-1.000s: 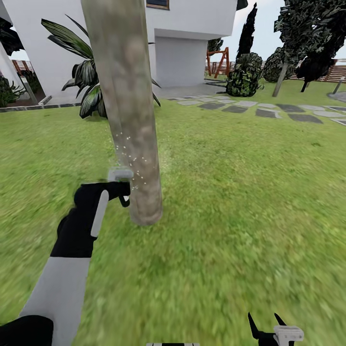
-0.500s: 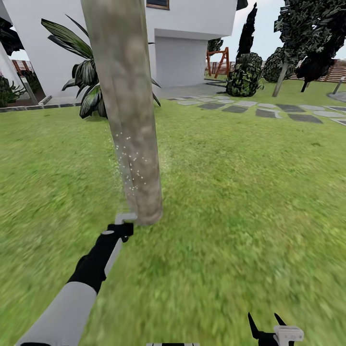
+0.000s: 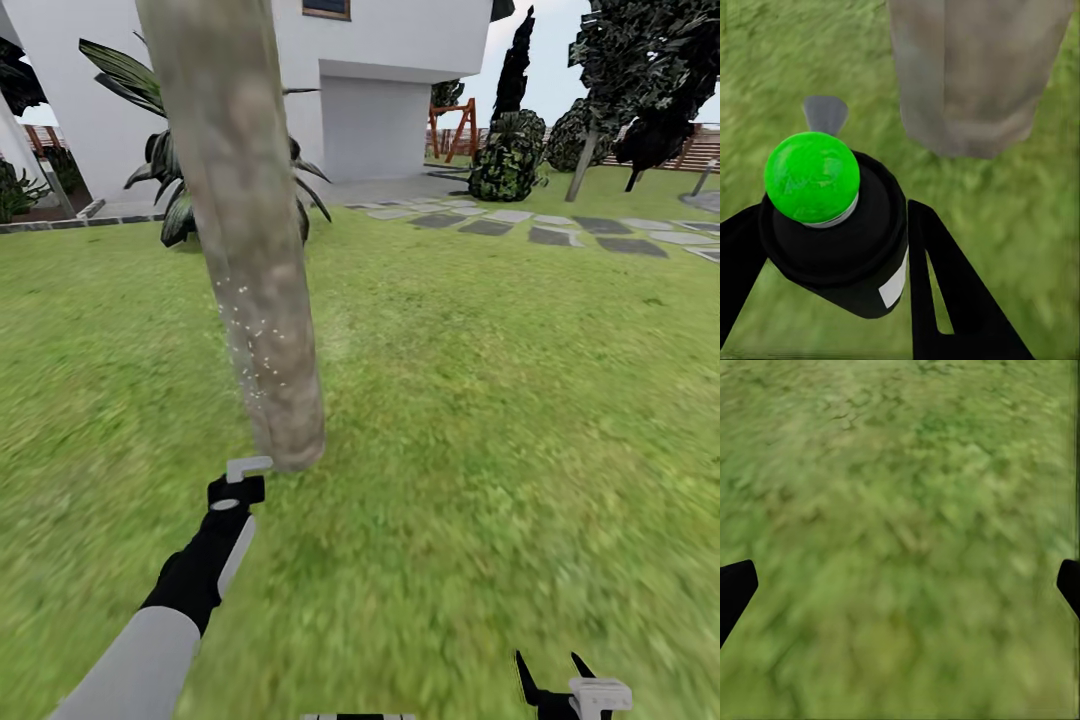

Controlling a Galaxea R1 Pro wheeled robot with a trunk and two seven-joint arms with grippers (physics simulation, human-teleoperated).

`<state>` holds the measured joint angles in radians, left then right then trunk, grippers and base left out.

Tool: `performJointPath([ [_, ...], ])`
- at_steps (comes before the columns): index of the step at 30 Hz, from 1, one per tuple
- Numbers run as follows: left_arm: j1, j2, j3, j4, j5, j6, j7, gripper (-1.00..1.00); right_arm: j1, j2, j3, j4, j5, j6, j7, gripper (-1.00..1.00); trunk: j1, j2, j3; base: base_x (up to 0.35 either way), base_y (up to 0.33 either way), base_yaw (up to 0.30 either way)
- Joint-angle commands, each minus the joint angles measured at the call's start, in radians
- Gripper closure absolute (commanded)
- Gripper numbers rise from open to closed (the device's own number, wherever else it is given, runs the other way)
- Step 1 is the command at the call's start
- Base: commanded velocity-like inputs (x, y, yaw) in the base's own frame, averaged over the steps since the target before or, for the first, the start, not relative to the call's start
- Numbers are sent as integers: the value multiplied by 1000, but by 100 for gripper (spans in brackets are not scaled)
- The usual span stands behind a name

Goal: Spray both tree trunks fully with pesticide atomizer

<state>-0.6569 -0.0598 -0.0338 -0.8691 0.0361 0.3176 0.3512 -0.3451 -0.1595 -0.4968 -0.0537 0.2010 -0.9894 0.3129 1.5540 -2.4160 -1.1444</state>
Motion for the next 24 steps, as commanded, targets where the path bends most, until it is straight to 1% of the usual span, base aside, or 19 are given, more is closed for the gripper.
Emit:
performJointPath([
  [1,0,0,-1,-1,1,0,23,100,0,0,0,0,0,0,0,-100,0,0,0,2,-273,0],
  [3,0,-1,-3,-4,2,4,64,100,0,0,1,0,0,0,0,-100,0,0,0,1,-273,0],
  [4,0,-1,-3,-8,3,8,69,100,0,0,1,0,0,0,0,-100,0,0,0,0,-273,0],
  [8,-1,5,0,-13,14,16,67,100,0,1,1,0,0,0,0,-100,0,0,0,0,-273,9],
  [12,0,6,1,-12,15,18,68,100,0,2,1,0,0,0,0,-100,0,0,0,0,-273,87],
  [17,0,2,0,-6,14,12,75,100,0,2,1,0,0,0,0,-100,0,0,0,17,-273,216],
  [22,0,2,2,-4,12,6,79,100,0,2,1,0,0,0,0,-100,0,0,0,99,-273,273],
  [24,1,2,2,-3,12,5,80,100,0,2,1,0,0,0,0,-100,0,0,0,137,-272,136],
])
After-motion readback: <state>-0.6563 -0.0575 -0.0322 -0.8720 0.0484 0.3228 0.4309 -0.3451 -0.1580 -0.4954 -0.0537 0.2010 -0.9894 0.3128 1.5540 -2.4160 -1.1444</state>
